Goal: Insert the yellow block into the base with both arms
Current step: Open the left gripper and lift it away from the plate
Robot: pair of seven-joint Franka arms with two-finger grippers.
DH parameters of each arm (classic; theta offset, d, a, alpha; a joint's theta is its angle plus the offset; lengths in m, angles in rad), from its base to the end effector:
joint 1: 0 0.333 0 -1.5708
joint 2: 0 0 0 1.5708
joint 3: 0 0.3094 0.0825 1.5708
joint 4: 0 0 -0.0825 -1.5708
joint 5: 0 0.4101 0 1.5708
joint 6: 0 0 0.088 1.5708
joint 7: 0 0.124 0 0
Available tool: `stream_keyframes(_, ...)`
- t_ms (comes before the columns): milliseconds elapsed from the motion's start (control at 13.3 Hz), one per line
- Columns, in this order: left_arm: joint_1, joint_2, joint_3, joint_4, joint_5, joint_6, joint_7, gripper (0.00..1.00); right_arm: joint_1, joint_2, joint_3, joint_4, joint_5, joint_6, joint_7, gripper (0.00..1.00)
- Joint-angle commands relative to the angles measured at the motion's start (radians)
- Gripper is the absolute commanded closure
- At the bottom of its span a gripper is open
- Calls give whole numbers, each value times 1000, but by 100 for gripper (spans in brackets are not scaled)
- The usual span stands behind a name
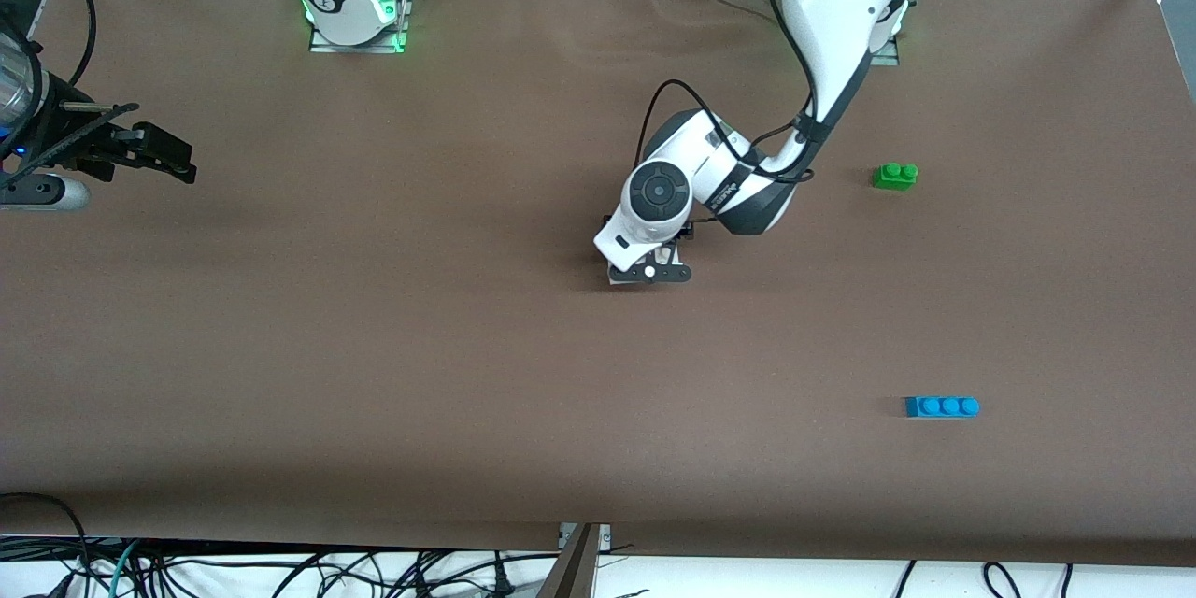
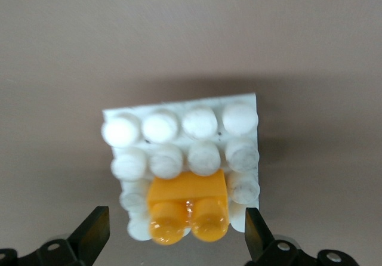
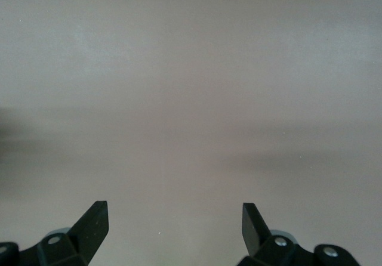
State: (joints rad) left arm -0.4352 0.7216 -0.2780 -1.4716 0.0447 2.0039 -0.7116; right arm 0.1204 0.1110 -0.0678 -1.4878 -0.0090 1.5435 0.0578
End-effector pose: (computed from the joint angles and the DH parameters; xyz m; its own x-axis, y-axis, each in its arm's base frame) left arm 0.5584 -0.4440 0.2156 0.9755 0.0266 -0.2183 0.0280 -0.9996 0.0031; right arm 0.6086 0.0330 0.5738 0.9985 -0.0055 -0.0540 -0.0045 -0.9998 0.0196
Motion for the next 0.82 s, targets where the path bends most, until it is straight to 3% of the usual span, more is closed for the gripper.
stream_keyframes(0, 88, -151, 0, 2, -12, -123, 11, 0, -4, -17, 3, 0, 0, -9, -3, 1)
stream_keyframes(375, 304, -336, -7, 13, -14, -140, 14, 0, -4, -17, 3, 0, 0, -9, -3, 1)
stream_keyframes(525, 360, -382, -1, 17, -12, -207, 39, 0, -4, -17, 3, 0, 0, -9, -3, 1)
stream_keyframes(750, 456, -407, 2, 109, -16, -362, 338, 0, -4, -17, 3, 0, 0, -9, -3, 1)
